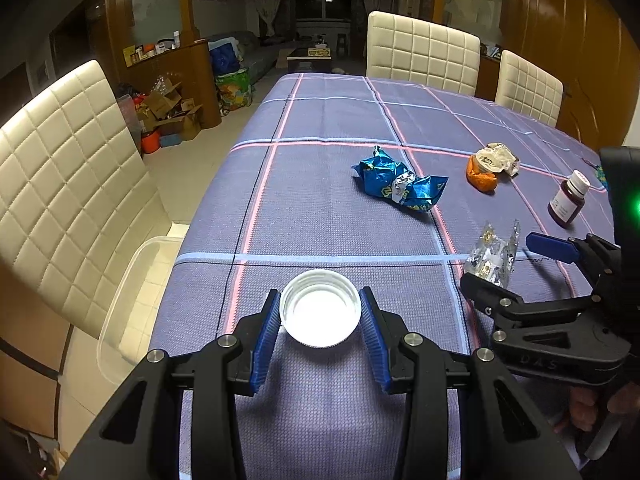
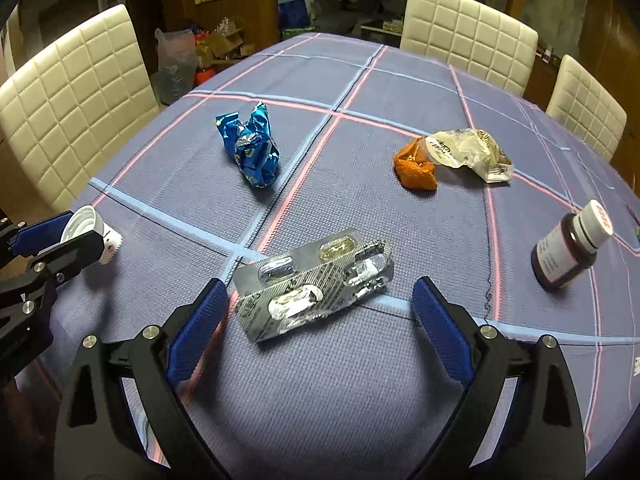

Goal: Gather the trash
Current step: 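Carry the bottle cap and blister pack over the plastic bin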

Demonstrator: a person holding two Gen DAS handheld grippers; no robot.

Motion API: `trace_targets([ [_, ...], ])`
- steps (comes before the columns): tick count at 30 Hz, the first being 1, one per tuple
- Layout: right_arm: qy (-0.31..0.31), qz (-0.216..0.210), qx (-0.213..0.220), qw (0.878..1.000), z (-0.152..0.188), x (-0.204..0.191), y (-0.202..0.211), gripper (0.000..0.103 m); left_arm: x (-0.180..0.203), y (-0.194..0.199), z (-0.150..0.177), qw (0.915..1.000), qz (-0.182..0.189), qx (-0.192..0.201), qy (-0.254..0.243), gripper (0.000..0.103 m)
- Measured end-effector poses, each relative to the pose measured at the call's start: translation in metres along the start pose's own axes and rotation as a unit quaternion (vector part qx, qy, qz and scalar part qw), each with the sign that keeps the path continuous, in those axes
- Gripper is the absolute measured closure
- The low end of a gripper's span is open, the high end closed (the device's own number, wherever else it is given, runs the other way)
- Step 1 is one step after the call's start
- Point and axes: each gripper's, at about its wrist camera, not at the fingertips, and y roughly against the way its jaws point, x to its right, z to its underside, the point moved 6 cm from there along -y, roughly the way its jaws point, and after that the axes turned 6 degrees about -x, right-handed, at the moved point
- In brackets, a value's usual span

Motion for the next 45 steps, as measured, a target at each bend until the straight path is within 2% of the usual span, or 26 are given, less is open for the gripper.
trace_targets([
  [1,0.0,-0.005,-0.003,1.0,0.0,-0.001,-0.002,0.02,0.0,-0.001,0.0,1.0,0.0,-0.001,0.0,0.064],
  [2,-0.003,-0.015,-0.002,1.0,0.0,-0.002,-0.001,0.023,0.001,-0.002,-0.001,1.0,-0.001,-0.001,-0.001,0.064],
  [7,0.017,-0.025,0.009,1.0,-0.002,-0.016,0.007,0.028,-0.001,-0.005,-0.001,1.0,-0.003,-0.003,-0.001,0.064],
  [12,0.041,-0.042,0.013,0.998,-0.002,-0.039,0.013,0.028,-0.013,-0.001,0.001,0.9999,-0.011,0.002,0.01,0.064],
  [27,0.118,-0.077,0.018,0.99,-0.017,-0.122,0.019,0.027,-0.087,0.018,0.018,0.9958,-0.047,0.015,0.078,0.064],
  [38,0.161,-0.095,0.016,0.982,-0.034,-0.177,0.015,0.027,-0.143,0.021,0.026,0.99,-0.068,0.018,0.123,0.064],
  [45,0.189,-0.105,0.011,0.976,-0.05,-0.215,0.003,0.026,-0.186,0.015,0.028,0.9841,-0.095,0.015,0.149,0.064],
])
